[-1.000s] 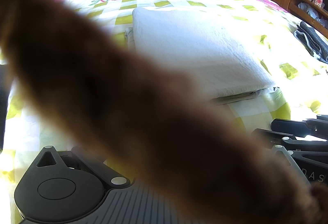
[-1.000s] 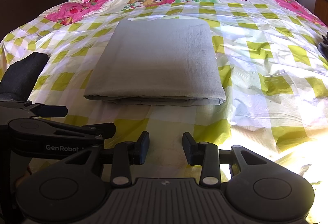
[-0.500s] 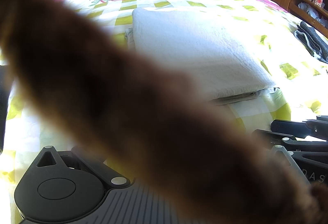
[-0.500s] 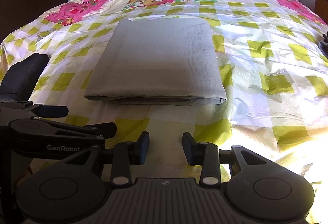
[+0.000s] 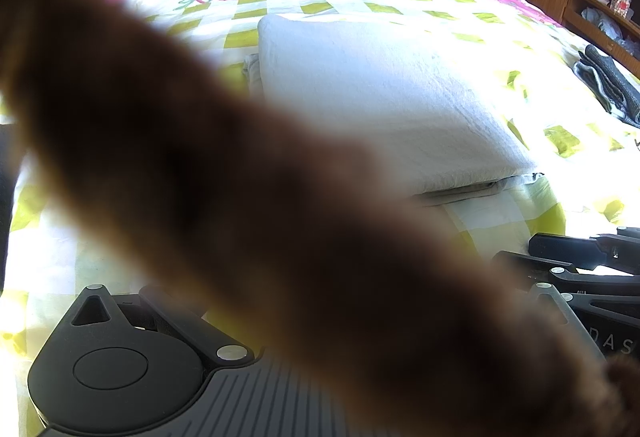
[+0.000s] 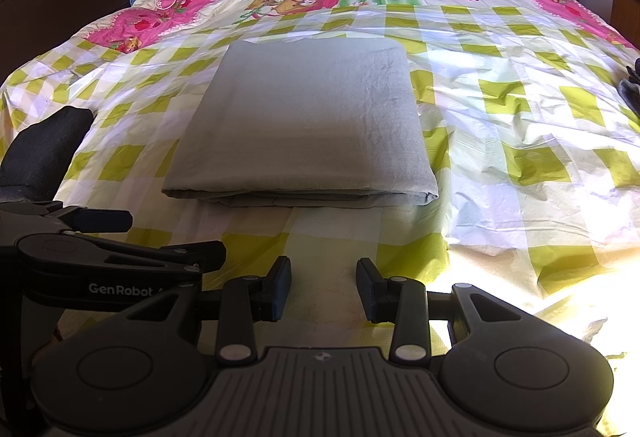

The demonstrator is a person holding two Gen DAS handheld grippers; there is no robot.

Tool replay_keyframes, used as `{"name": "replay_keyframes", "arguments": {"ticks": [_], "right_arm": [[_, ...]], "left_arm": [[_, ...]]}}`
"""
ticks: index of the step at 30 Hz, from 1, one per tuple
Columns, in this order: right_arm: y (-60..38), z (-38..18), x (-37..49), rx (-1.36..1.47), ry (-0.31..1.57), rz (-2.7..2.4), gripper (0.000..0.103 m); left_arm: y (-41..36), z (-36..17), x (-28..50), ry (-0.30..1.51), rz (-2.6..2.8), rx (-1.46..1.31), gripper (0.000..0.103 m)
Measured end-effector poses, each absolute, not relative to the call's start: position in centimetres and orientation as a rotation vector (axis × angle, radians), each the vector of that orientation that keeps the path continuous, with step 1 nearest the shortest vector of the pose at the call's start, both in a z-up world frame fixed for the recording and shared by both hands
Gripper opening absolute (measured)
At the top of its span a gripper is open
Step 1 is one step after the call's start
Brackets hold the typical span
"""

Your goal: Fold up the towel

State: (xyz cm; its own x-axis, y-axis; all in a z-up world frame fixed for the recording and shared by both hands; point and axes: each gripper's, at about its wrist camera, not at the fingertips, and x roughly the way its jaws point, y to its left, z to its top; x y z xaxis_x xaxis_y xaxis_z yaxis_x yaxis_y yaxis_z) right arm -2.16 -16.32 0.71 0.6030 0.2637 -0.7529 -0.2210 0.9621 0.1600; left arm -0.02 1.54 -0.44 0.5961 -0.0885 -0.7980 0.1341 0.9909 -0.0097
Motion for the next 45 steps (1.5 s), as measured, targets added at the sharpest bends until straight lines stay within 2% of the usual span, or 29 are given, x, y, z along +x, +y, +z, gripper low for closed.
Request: {"name": "replay_keyframes", "arguments": {"ticks": [45], "right_arm": [[-16.41, 0.67, -1.90, 0.065, 0.883, 0.225, 0.049]], "left_arm": [[1.28, -0.64, -0.06, 0.928, -0.133, 0.058, 0.102]]}}
